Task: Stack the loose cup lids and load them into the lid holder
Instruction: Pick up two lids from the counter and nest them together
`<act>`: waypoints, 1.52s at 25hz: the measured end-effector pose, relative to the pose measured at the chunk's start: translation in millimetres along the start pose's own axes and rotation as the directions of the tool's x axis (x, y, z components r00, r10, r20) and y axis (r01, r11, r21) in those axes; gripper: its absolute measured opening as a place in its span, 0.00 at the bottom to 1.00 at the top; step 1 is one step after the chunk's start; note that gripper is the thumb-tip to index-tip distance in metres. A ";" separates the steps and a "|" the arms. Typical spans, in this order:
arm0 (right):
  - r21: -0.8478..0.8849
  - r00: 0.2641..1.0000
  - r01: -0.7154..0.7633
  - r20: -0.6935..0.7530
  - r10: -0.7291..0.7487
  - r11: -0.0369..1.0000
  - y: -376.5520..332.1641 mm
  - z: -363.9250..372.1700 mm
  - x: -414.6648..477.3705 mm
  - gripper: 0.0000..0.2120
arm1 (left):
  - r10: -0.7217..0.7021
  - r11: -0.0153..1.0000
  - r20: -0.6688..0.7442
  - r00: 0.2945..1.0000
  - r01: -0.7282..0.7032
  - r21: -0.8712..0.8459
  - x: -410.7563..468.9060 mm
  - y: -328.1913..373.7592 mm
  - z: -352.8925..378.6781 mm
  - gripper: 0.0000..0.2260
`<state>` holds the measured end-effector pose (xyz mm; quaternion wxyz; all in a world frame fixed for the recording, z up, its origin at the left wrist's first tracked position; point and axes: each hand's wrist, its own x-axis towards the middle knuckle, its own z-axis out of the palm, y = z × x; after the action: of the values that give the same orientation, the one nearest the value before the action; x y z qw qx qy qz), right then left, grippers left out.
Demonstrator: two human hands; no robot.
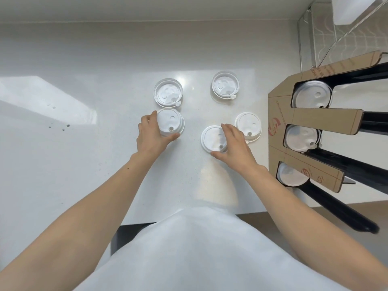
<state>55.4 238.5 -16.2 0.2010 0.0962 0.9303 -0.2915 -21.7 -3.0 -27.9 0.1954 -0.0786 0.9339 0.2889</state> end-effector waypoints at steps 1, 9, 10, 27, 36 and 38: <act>-0.003 1.000 -0.002 -0.001 0.002 1.000 1.2 0.4 0.4 0.43 | 0.001 1.000 -0.005 1.000 -0.001 -0.003 0.7 0.2 0.3 0.43; -0.019 1.000 -0.007 -0.018 0.007 1.000 4.0 5.3 -1.5 0.40 | -0.044 0.999 -0.013 0.999 0.044 -0.032 4.1 5.6 0.8 0.41; -0.022 1.000 -0.018 -0.015 0.018 1.000 4.2 5.6 -1.2 0.41 | -0.055 0.998 -0.016 0.998 0.055 -0.037 4.8 6.7 1.2 0.41; 0.534 0.983 -0.020 -0.144 0.114 0.845 -19.6 -12.7 -20.7 0.34 | -0.055 0.902 -0.019 0.998 0.041 -0.430 -27.9 9.9 -1.5 0.39; 0.826 0.993 -0.022 -0.049 0.111 0.564 -47.4 -27.8 -47.3 0.38 | 0.080 0.334 0.255 0.964 0.215 -0.917 -80.4 14.2 -15.1 0.40; 0.865 0.993 -0.029 -0.031 0.111 0.500 -50.5 -30.0 -52.8 0.39 | 0.129 0.293 0.261 0.957 0.215 -0.932 -90.2 17.8 -19.2 0.39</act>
<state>78.5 211.7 54.5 0.0996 0.2329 0.6639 -0.7036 49.7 3.7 32.7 0.2509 -0.1618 0.5367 0.7892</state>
